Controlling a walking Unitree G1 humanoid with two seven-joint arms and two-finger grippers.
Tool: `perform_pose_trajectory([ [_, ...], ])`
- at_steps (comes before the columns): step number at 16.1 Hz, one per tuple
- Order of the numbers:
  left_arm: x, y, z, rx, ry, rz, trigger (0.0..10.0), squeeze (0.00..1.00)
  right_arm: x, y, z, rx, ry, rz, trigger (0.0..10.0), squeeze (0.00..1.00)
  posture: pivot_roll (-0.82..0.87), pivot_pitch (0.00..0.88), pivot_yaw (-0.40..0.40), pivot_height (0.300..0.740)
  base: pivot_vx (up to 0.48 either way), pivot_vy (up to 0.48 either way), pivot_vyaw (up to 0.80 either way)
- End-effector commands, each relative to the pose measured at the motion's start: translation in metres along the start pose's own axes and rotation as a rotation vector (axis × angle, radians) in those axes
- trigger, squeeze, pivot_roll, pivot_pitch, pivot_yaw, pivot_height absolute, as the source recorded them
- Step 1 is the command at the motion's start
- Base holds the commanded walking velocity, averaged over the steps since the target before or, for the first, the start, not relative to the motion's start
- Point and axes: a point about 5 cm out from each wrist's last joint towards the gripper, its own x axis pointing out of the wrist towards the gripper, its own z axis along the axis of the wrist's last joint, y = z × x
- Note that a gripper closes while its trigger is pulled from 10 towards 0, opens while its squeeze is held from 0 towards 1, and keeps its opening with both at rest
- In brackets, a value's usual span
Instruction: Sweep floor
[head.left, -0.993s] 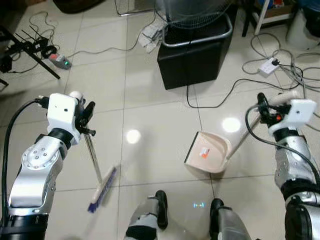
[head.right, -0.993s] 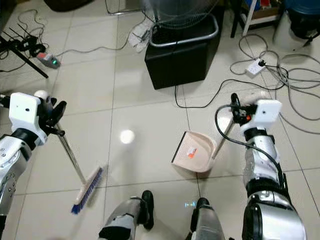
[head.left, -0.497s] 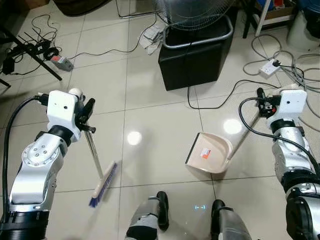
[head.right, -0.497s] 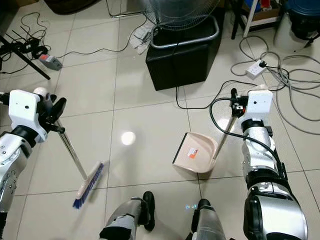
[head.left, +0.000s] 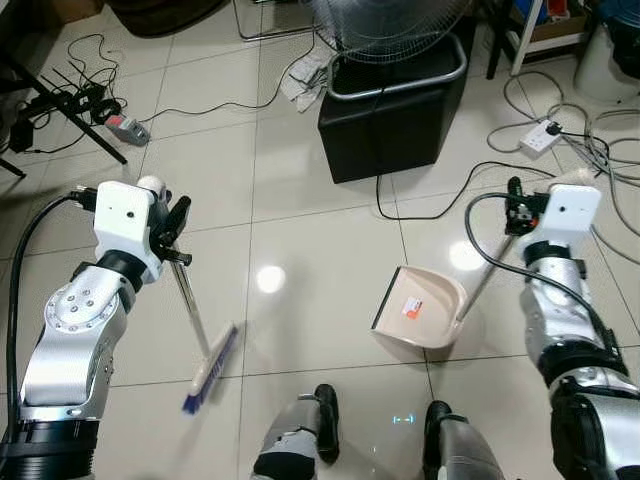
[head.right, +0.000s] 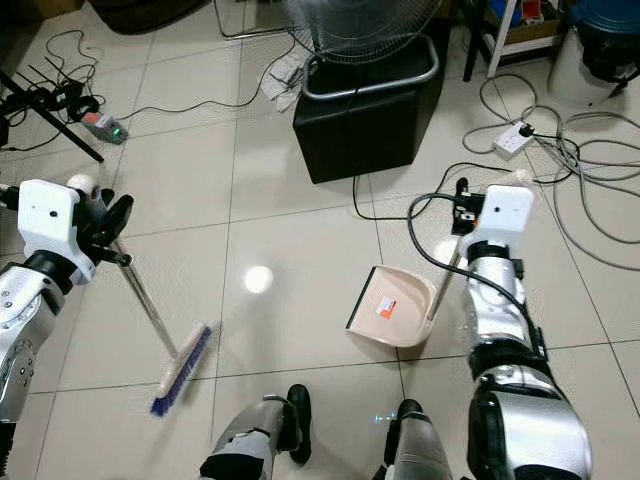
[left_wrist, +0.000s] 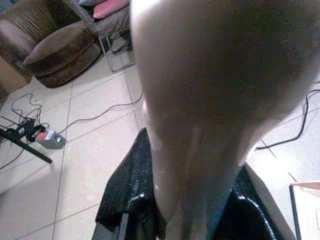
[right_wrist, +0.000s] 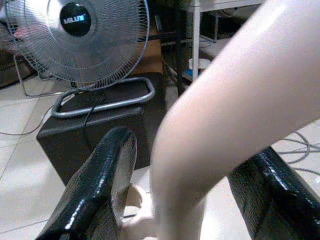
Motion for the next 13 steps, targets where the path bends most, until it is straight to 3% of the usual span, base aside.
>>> perform_pose_trajectory([
  [1, -0.006, 0.014, 0.003, 0.021, -0.01, 0.041, 10.0, 0.0, 0.0, 0.01, -0.003, -0.002, 0.022, 0.01, 10.0, 0.0, 0.22, 0.225, 0.25, 0.74, 0.0, 0.0, 0.0],
  [6, -0.01, 0.024, 0.006, 0.032, -0.013, 0.068, 10.0, 0.0, 0.013, 0.017, 0.007, -0.06, 0.038, -0.023, 10.0, 0.0, 0.23, 0.233, 0.236, 0.74, 0.0, 0.0, 0.0],
  [13, -0.013, 0.018, 0.003, 0.018, -0.014, 0.056, 10.0, 0.0, 0.012, 0.015, 0.001, -0.094, 0.093, -0.065, 10.0, 0.0, 0.23, 0.241, 0.231, 0.74, 0.0, 0.0, 0.0],
])
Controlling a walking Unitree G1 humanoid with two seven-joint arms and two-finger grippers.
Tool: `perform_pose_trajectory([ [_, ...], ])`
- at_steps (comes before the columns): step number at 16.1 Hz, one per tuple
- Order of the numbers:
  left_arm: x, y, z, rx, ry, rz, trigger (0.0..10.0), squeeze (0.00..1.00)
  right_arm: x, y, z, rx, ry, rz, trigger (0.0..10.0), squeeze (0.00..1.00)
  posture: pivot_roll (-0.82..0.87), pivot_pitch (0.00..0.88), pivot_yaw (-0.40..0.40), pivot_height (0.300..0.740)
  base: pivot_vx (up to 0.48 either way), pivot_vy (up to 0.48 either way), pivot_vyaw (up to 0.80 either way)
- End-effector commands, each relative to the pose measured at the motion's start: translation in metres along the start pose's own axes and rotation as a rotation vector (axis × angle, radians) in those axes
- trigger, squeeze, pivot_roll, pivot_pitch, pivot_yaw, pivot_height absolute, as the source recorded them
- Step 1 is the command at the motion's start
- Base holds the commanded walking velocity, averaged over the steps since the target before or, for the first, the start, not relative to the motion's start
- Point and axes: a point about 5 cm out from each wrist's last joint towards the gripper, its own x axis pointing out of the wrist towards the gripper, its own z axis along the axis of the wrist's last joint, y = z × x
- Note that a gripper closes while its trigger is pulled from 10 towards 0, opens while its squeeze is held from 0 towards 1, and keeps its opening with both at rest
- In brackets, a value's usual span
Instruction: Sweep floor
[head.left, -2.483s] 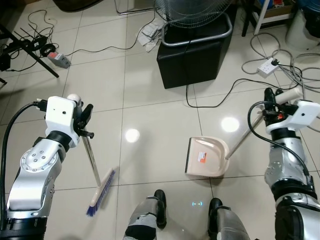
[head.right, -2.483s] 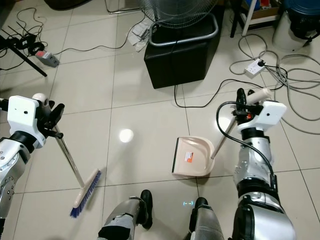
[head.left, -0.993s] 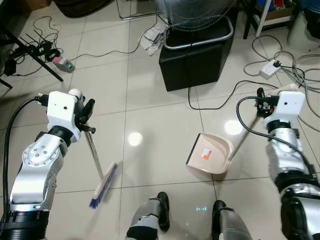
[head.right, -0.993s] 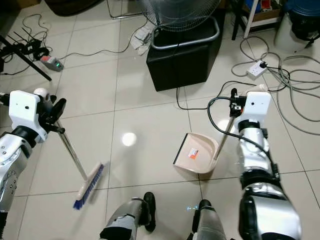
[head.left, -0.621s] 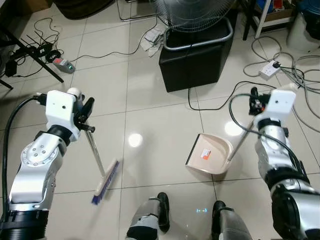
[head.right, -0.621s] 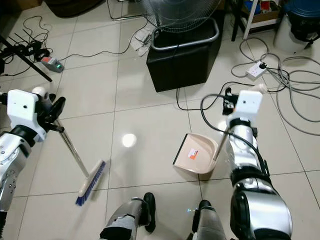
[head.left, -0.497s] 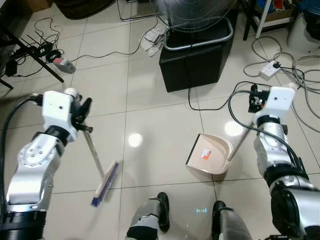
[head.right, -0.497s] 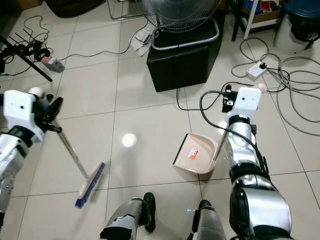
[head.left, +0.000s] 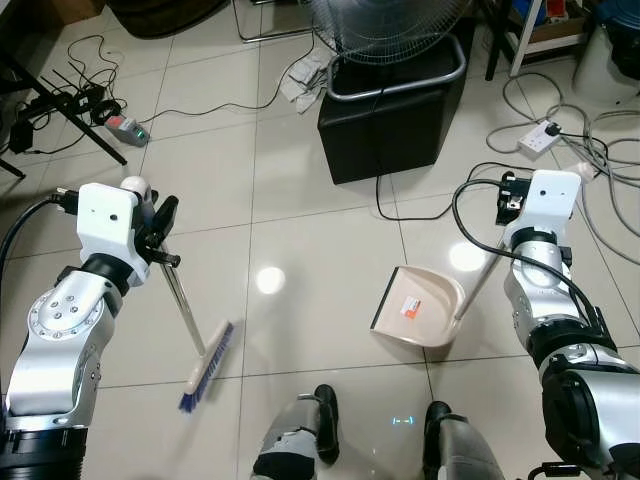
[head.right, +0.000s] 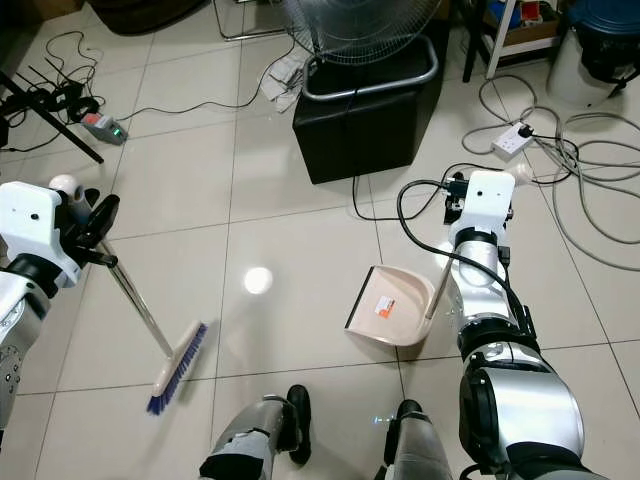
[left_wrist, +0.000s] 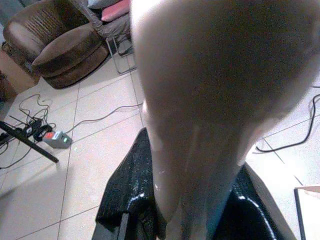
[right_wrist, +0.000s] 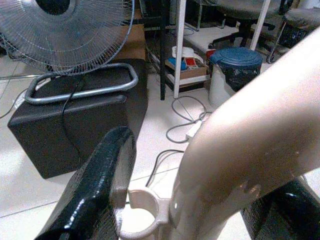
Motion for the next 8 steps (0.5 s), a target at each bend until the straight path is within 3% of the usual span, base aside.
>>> perform_pose_trajectory([
  [1, -0.0033, 0.0094, 0.0026, 0.021, -0.006, 0.031, 10.0, 0.0, -0.0017, 0.0054, -0.0044, -0.024, 0.031, 0.015, 10.0, 0.0, 0.23, 0.241, 0.231, 0.74, 0.0, 0.0, 0.0],
  [8, -0.0037, 0.0122, 0.005, 0.027, -0.008, 0.03, 10.0, 0.0, 0.0026, 0.0018, 0.0, -0.068, 0.025, 0.015, 10.0, 0.0, 0.25, 0.249, 0.233, 0.74, 0.0, 0.0, 0.0],
])
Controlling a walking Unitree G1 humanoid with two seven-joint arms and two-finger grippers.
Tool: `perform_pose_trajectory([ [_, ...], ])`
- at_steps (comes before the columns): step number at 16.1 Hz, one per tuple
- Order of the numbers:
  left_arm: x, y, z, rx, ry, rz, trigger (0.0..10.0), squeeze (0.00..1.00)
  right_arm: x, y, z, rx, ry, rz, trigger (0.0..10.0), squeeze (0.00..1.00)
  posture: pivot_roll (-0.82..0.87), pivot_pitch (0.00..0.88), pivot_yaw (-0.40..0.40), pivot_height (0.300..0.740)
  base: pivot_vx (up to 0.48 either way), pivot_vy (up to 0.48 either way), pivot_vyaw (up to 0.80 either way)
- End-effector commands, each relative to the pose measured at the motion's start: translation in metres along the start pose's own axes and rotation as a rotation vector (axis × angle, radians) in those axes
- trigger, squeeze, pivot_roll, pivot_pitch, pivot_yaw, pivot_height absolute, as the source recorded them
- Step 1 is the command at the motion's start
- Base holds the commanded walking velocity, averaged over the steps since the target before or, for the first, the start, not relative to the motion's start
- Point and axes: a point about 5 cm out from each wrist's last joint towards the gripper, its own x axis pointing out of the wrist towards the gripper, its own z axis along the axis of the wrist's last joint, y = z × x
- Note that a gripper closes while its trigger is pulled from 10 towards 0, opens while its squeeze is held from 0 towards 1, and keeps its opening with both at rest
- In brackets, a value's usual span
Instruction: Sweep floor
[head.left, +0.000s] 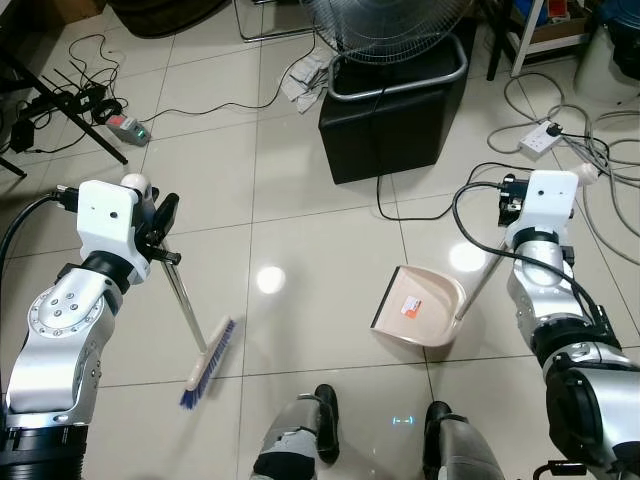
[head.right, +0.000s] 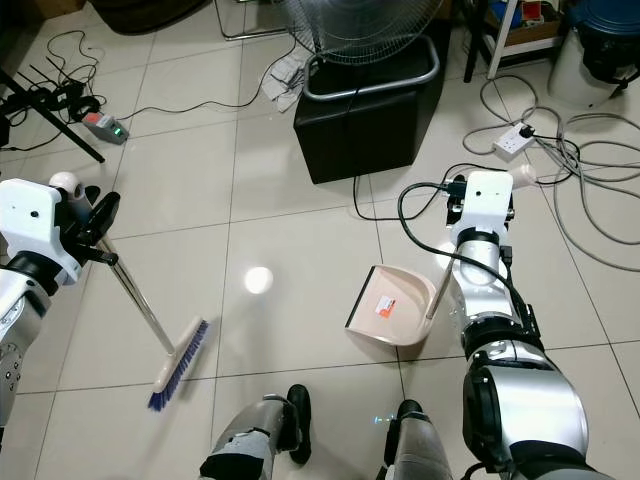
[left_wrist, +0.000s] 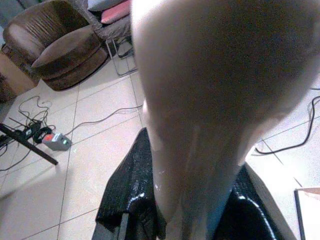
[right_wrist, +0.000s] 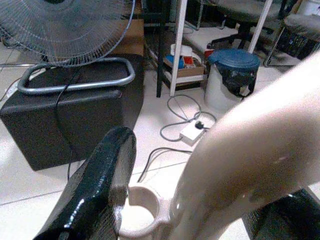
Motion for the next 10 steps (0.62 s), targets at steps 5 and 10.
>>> perform_pose_trajectory([
  [5, -0.0079, 0.0143, 0.0041, 0.037, 0.005, 0.033, 10.0, 0.0, 0.004, 0.001, 0.004, -0.023, 0.007, 0.003, 10.0, 0.0, 0.26, 0.256, 0.239, 0.74, 0.0, 0.0, 0.0],
  [10, -0.0092, 0.013, 0.0037, 0.042, 0.01, 0.023, 10.0, 0.0, 0.0031, -0.0025, 0.0008, -0.009, 0.021, -0.005, 10.0, 0.0, 0.27, 0.264, 0.241, 0.74, 0.0, 0.0, 0.0],
])
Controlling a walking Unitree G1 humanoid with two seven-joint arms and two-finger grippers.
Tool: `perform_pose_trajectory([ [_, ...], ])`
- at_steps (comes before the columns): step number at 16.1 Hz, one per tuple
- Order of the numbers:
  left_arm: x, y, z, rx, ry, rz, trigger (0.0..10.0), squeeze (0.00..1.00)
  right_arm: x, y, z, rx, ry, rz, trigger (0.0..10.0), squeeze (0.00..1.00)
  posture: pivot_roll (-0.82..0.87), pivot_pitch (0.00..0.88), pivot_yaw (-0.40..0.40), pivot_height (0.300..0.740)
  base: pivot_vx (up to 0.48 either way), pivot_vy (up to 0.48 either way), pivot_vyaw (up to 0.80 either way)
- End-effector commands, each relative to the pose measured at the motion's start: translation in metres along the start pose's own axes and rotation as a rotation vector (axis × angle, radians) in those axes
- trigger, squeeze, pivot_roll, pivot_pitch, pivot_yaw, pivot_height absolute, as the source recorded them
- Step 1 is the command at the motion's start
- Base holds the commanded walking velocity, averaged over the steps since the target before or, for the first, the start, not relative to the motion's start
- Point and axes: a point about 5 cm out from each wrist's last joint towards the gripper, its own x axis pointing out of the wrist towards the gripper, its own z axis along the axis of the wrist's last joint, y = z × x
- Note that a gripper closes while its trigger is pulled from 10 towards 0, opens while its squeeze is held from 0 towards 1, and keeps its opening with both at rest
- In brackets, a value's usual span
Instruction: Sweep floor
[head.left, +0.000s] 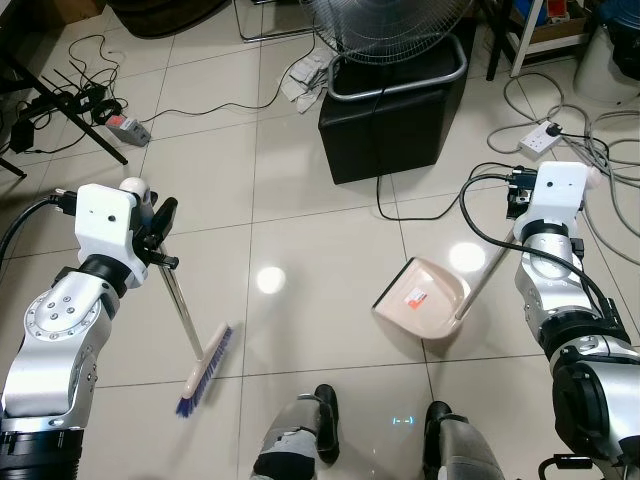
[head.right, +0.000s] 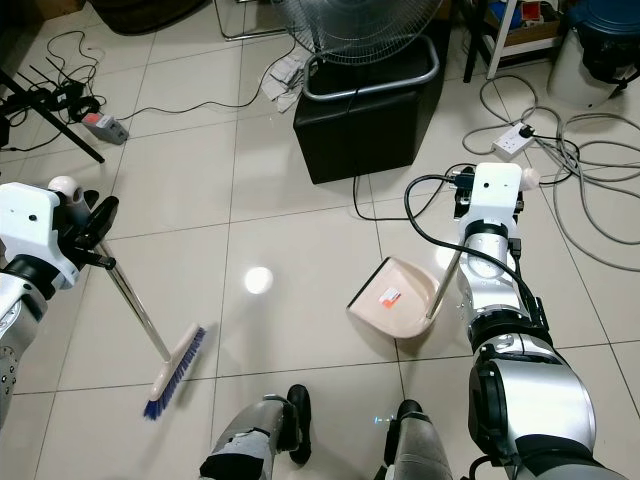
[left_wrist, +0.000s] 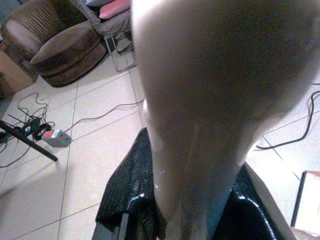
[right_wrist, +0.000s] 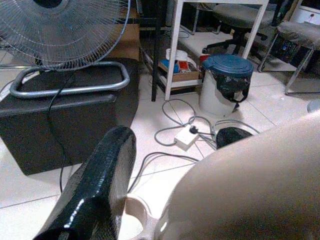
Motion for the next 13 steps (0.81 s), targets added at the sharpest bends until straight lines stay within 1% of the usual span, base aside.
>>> perform_pose_trajectory([
  [1, -0.007, 0.011, 0.006, 0.041, -0.007, 0.03, 10.0, 0.0, -0.002, 0.003, -0.005, 0.013, 0.033, 0.004, 10.0, 0.0, 0.27, 0.264, 0.242, 0.74, 0.0, 0.0, 0.0],
  [3, -0.007, 0.012, 0.006, 0.044, -0.005, 0.028, 10.0, 0.0, -0.002, 0.002, -0.005, 0.02, 0.039, -0.004, 10.0, 0.0, 0.28, 0.265, 0.242, 0.74, 0.0, 0.0, 0.0],
  [4, -0.008, 0.012, 0.006, 0.046, -0.005, 0.029, 10.0, 0.0, -0.002, 0.003, -0.005, 0.022, 0.039, -0.001, 9.6, 0.0, 0.28, 0.265, 0.242, 0.74, 0.0, 0.0, 0.0],
  [5, -0.008, 0.013, 0.006, 0.047, -0.004, 0.029, 10.0, 0.0, -0.002, 0.003, -0.005, 0.023, 0.038, 0.001, 7.8, 0.0, 0.28, 0.265, 0.242, 0.74, 0.0, 0.0, 0.0],
  [6, -0.008, 0.013, 0.006, 0.047, -0.004, 0.029, 10.0, 0.0, -0.002, 0.004, -0.006, 0.023, 0.039, 0.003, 7.6, 0.0, 0.28, 0.265, 0.242, 0.74, 0.0, 0.0, 0.0],
  [7, -0.008, 0.012, 0.007, 0.045, -0.002, 0.028, 10.0, 0.0, -0.003, 0.005, -0.006, 0.025, 0.041, 0.008, 8.2, 0.0, 0.27, 0.268, 0.24, 0.74, 0.0, 0.0, 0.0],
  [8, -0.008, 0.011, 0.006, 0.044, 0.0, 0.027, 10.0, 0.0, -0.004, 0.007, -0.008, 0.029, 0.044, 0.015, 10.0, 0.0, 0.27, 0.268, 0.24, 0.74, 0.0, 0.0, 0.0],
  [13, -0.008, 0.011, 0.005, 0.041, 0.002, 0.03, 10.0, 0.0, -0.01, 0.014, -0.013, 0.055, 0.044, 0.042, 10.0, 0.0, 0.27, 0.269, 0.237, 0.74, 0.0, 0.0, 0.0],
])
